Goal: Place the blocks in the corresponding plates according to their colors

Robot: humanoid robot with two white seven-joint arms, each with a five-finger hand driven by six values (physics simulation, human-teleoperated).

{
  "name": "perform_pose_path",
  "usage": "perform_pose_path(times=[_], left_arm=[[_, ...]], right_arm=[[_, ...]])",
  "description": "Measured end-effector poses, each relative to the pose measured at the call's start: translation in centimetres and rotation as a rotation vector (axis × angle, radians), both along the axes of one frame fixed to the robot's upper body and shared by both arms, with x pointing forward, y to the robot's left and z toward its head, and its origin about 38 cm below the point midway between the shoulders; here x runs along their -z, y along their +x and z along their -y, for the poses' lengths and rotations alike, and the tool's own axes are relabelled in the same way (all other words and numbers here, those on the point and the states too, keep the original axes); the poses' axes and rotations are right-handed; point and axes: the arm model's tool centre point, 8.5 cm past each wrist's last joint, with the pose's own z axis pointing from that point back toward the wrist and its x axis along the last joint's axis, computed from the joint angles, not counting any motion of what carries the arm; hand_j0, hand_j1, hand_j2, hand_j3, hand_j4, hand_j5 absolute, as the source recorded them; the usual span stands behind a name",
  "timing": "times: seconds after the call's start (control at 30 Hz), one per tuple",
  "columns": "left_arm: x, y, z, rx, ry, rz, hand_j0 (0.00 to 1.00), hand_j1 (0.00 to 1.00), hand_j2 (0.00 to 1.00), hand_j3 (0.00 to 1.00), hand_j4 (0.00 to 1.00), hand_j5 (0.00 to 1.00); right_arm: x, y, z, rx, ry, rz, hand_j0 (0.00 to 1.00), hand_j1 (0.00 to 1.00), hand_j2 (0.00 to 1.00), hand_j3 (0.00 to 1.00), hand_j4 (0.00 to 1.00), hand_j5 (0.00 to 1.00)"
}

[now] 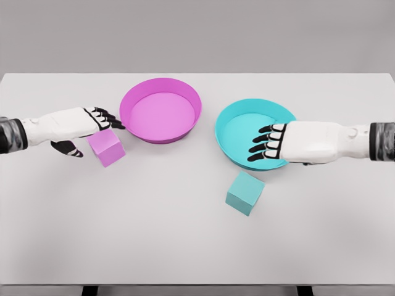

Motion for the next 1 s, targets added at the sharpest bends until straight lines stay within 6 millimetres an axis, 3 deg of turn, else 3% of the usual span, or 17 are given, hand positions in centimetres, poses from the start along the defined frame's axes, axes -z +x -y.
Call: perform_pose_path(times=[0.7,1.0], left_arm=[[0.5,-0.1,0.6,0.021,0.035,0.006,0.98,0.98,0.98,0.98,0.98,0.98],[0.7,-0.2,0.6,0.024,0.044,0.004,0.78,0.78,0.78,0.78,0.78,0.78]], right_arm=[[2.9,-1.1,-2.4,-0.051,0.058,-0.074,1.00,1.00,1.00,1.00,1.00,1.00],[3.7,-1.4,-3.5,-0.073,0.075,-0.094,1.00,1.00,1.00,1.00,1.00,1.00]])
